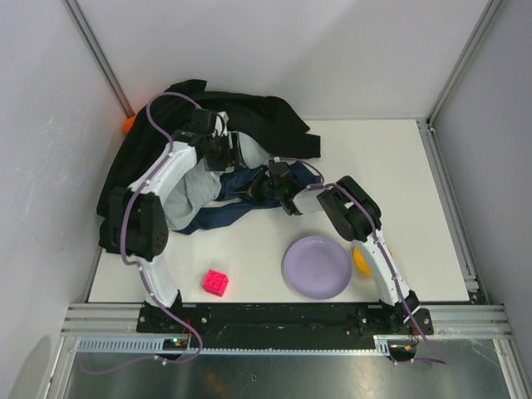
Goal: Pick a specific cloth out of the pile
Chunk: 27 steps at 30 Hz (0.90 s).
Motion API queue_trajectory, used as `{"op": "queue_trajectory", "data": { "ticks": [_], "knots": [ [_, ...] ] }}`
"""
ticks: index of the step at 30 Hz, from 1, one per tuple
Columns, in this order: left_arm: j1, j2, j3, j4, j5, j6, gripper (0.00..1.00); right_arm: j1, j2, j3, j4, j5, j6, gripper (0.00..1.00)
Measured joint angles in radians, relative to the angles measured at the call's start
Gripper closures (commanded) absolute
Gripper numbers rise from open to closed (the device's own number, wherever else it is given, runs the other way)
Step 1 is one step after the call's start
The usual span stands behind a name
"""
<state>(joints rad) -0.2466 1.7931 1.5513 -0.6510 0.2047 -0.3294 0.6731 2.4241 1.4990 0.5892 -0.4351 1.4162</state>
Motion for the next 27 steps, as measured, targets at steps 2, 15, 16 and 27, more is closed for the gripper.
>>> {"op": "queue_trajectory", "data": {
  "ticks": [2, 15, 16, 27],
  "knots": [
    [0.000, 0.072, 0.041, 0.003, 0.007, 0.000, 0.26, -0.005, -0.011, -0.015, 0.003, -0.005, -0.006, 1.00],
    [0.033, 0.291, 0.211, 0.028, 0.010, -0.003, 0.27, -0.048, -0.216, -0.087, -0.155, -0.031, -0.195, 1.00],
    [0.042, 0.293, 0.211, 0.031, 0.014, -0.004, 0.27, -0.053, -0.237, -0.093, -0.173, -0.035, -0.210, 1.00],
    [0.156, 0.294, 0.193, 0.048, 0.084, -0.009, 0.27, -0.158, -0.426, -0.112, -0.323, -0.102, -0.312, 1.00]
  ]
}}
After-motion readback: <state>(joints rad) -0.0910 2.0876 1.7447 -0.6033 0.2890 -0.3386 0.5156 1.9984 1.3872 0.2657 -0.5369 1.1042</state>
